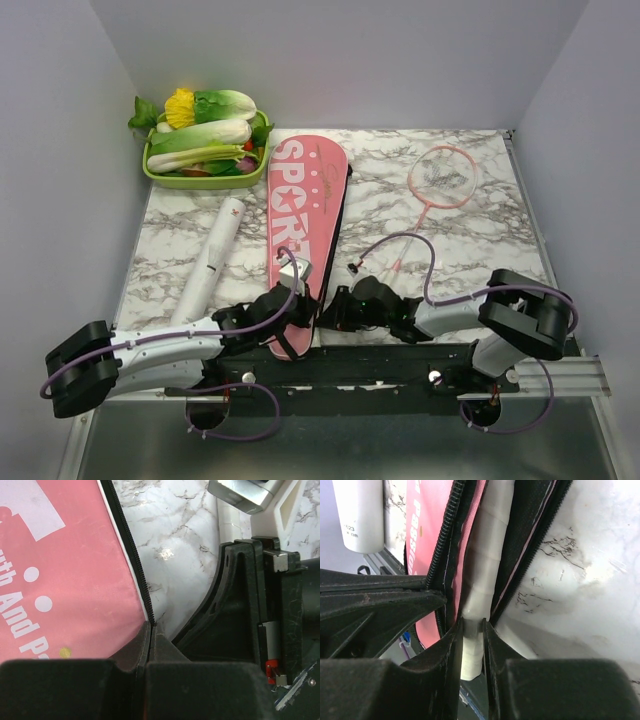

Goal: Pack up the badminton gear

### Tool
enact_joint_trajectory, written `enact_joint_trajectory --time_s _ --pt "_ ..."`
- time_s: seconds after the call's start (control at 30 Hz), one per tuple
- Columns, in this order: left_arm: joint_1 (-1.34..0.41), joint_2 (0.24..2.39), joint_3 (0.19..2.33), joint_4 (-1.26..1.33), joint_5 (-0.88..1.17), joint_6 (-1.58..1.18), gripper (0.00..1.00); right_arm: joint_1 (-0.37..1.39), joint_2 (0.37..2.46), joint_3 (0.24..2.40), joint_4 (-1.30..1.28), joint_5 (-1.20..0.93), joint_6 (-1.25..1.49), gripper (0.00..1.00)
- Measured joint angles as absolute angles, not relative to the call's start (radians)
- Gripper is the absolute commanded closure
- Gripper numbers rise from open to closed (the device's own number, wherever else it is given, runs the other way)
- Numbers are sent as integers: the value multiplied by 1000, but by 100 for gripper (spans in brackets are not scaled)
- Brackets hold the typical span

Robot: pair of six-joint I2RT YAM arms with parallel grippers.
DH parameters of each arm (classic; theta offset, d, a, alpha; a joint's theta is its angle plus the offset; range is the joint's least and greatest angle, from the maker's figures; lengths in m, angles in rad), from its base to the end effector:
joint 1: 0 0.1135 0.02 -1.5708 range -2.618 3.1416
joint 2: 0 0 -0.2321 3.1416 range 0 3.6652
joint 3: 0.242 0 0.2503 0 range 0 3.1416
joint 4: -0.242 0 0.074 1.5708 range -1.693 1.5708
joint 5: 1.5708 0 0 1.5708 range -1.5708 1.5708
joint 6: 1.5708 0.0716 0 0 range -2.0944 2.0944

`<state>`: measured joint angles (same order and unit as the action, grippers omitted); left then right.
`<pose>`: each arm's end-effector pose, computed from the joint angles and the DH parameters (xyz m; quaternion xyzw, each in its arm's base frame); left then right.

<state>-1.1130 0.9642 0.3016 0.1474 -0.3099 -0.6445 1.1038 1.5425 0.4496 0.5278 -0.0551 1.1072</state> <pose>0.1256 -0.2056 0.1319 0.1225 0.8483 -0.2980 0.4202 0.1321 0.2708 0.0794 -0.0118 0.8759 0.4414 0.1946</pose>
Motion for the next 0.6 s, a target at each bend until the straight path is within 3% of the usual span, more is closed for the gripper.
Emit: enact_joint_trajectory --time_s 0.23,0.6 --pt "-1113 915 300 139 -302 -645 100 1104 1634 447 677 -82 1114 72" --pt "-1113 892 288 138 -286 -648 100 1104 1864 407 1118 -161 1125 69"
